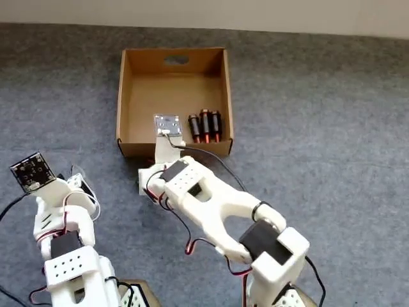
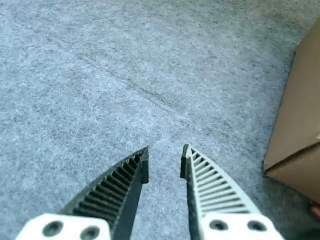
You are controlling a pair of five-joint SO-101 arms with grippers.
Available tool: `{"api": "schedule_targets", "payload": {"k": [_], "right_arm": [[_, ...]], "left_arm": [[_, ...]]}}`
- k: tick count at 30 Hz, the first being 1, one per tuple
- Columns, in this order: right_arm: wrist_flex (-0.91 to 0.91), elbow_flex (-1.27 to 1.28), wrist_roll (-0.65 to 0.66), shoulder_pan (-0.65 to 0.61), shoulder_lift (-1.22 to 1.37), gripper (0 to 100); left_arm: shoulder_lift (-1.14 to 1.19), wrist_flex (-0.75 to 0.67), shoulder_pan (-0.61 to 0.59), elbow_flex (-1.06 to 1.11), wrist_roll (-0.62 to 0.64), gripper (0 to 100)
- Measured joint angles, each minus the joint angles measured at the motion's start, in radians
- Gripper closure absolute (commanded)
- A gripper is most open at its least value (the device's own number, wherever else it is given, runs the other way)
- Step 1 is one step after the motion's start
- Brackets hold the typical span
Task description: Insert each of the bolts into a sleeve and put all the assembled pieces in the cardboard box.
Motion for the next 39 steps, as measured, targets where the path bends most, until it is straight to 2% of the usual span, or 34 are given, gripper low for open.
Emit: {"api": "schedule_targets", "payload": {"k": [4, 10, 23, 26, 31, 39], "right_arm": [[0.002, -0.020, -0.002, 0.002, 0.054, 86.9], [0.092, -0.046, -0.002, 0.011, 0.066, 96.4], [0.256, -0.048, -0.002, 0.046, -0.060, 96.4], [0.256, -0.048, -0.002, 0.049, -0.089, 93.3], [0.255, -0.069, -0.002, 0.049, -0.091, 81.3], [0.255, -0.075, -0.002, 0.049, -0.091, 81.3]], "left_arm": [[0.000, 0.000, 0.000, 0.000, 0.000, 87], [0.000, 0.000, 0.000, 0.000, 0.000, 87], [0.000, 0.000, 0.011, 0.000, 0.000, 87], [0.000, 0.000, 0.011, 0.000, 0.000, 87], [0.000, 0.000, 0.011, 0.000, 0.000, 87], [0.000, 0.000, 0.011, 0.000, 0.000, 87]]}}
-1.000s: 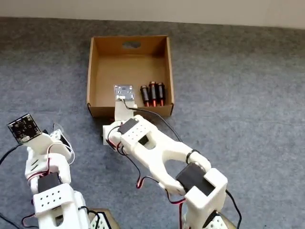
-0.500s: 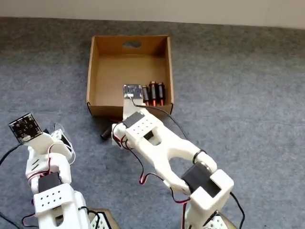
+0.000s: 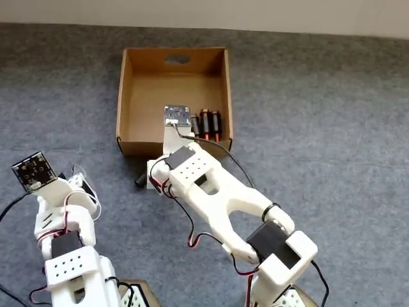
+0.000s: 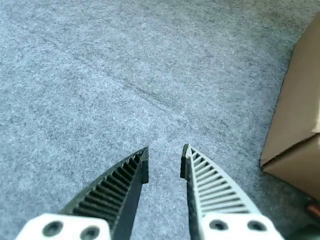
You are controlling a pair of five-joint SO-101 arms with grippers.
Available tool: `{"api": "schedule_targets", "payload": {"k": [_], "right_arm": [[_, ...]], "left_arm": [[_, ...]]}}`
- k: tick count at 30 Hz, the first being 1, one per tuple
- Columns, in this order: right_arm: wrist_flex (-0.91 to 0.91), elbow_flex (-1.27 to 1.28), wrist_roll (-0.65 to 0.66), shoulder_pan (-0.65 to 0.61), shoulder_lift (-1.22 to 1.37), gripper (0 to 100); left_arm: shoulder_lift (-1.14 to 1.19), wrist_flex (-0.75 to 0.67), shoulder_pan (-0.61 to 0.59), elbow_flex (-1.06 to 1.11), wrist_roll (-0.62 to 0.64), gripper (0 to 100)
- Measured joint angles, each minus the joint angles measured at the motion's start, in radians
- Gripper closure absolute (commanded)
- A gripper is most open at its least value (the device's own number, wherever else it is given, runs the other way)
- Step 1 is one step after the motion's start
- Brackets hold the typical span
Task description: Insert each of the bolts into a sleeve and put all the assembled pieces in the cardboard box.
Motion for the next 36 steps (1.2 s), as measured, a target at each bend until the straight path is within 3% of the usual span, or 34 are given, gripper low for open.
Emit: {"api": "schedule_targets", "payload": {"k": [12, 21, 32, 36], "right_arm": [[0.132, 0.080, 0.000, 0.012, -0.006, 81.3], [0.098, 0.115, 0.052, 0.008, -0.020, 81.3], [0.097, -0.054, 0.057, -0.017, -0.020, 81.3], [0.020, -0.075, 0.057, -0.018, -0.020, 81.7]], "left_arm": [[0.000, 0.000, 0.000, 0.000, 0.000, 87], [0.000, 0.000, 0.000, 0.000, 0.000, 87], [0.000, 0.000, 0.028, 0.000, 0.000, 87], [0.000, 0.000, 0.028, 0.000, 0.000, 87]]}}
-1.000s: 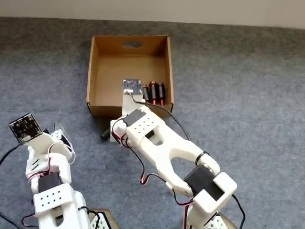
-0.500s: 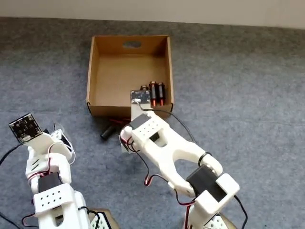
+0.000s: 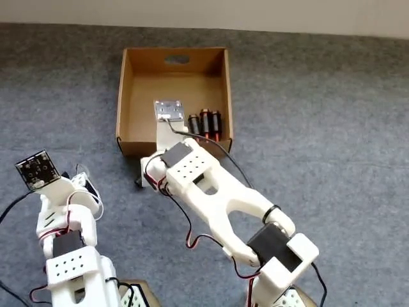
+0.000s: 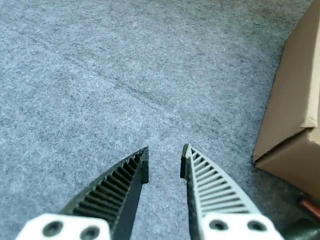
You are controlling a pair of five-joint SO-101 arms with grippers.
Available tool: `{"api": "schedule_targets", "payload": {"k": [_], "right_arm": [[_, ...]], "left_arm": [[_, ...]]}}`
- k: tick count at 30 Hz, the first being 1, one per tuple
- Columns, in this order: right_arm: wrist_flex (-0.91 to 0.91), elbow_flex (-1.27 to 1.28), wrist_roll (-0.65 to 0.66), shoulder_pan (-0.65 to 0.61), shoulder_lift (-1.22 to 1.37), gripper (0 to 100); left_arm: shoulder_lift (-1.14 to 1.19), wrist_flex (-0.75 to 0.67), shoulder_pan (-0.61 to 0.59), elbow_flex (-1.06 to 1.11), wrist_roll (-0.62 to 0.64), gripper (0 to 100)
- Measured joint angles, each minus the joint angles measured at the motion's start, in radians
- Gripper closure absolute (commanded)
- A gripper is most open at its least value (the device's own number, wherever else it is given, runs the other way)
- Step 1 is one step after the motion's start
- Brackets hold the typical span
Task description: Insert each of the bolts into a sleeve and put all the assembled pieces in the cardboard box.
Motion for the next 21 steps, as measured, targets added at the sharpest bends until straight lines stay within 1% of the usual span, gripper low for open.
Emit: {"api": "schedule_targets", "payload": {"k": [7, 16, 18, 21], "right_arm": [[-0.110, 0.017, 0.000, 0.000, 0.083, 82.3], [-0.123, 0.018, 0.000, 0.023, 0.124, 82.3], [-0.123, 0.020, 0.000, 0.023, 0.124, 84.5], [-0.121, 0.034, 0.000, 0.023, 0.124, 91.8]], "left_arm": [[0.000, 0.000, 0.000, 0.000, 0.000, 87], [0.000, 0.000, 0.000, 0.000, 0.000, 87], [0.000, 0.000, 0.000, 0.000, 0.000, 87], [0.000, 0.000, 0.000, 0.000, 0.000, 87]]}}
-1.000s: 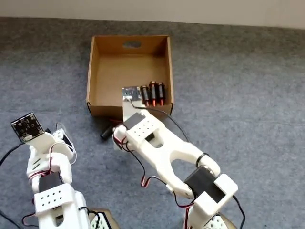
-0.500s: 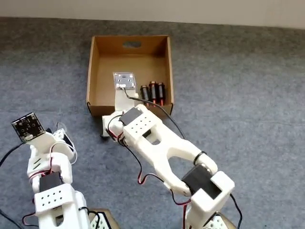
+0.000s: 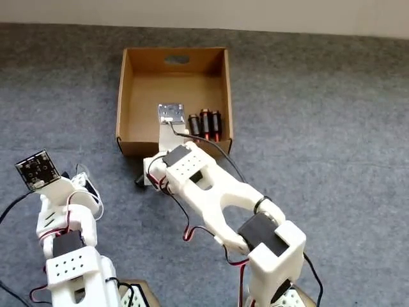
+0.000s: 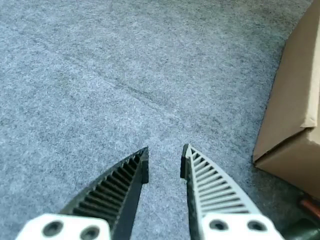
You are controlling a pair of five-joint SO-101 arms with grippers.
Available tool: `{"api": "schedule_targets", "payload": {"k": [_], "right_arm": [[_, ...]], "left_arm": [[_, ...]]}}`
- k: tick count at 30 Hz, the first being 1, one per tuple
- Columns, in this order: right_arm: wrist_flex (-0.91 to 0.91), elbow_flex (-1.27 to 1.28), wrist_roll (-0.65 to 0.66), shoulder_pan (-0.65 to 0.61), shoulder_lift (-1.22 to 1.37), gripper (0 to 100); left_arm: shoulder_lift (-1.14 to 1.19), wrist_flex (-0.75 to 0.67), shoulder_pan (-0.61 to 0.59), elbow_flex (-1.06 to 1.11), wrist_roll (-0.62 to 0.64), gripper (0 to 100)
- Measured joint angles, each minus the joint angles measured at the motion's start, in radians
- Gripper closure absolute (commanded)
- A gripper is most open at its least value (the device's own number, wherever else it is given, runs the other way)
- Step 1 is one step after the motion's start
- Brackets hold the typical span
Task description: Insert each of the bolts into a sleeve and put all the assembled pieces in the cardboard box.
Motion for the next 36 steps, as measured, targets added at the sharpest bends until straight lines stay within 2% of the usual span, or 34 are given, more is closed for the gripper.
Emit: {"api": "schedule_targets", "payload": {"k": [9, 11, 18, 23, 28, 32, 36], "right_arm": [[0.008, 0.034, 0.006, 0.006, 0.000, 96.0], [0.049, 0.034, 0.006, 0.006, -0.002, 99.5], [0.161, 0.089, 0.028, 0.008, -0.121, 99.2], [0.164, 0.249, 0.167, 0.074, -0.370, 99.2], [0.166, 0.434, 0.324, 0.269, -0.578, 99.2], [0.166, 0.548, 0.486, 0.411, -0.635, 99.2], [0.166, 0.632, 0.640, 0.473, -0.641, 99.1]], "left_arm": [[0.000, 0.000, 0.000, 0.000, 0.000, 87], [0.000, 0.000, 0.000, 0.000, 0.000, 87], [0.000, 0.000, 0.000, 0.000, 0.000, 87], [0.000, 0.000, 0.000, 0.000, 0.000, 87], [0.000, 0.000, 0.000, 0.000, 0.000, 87], [0.000, 0.000, 0.000, 0.000, 0.000, 87], [0.000, 0.000, 0.000, 0.000, 0.000, 87]]}}
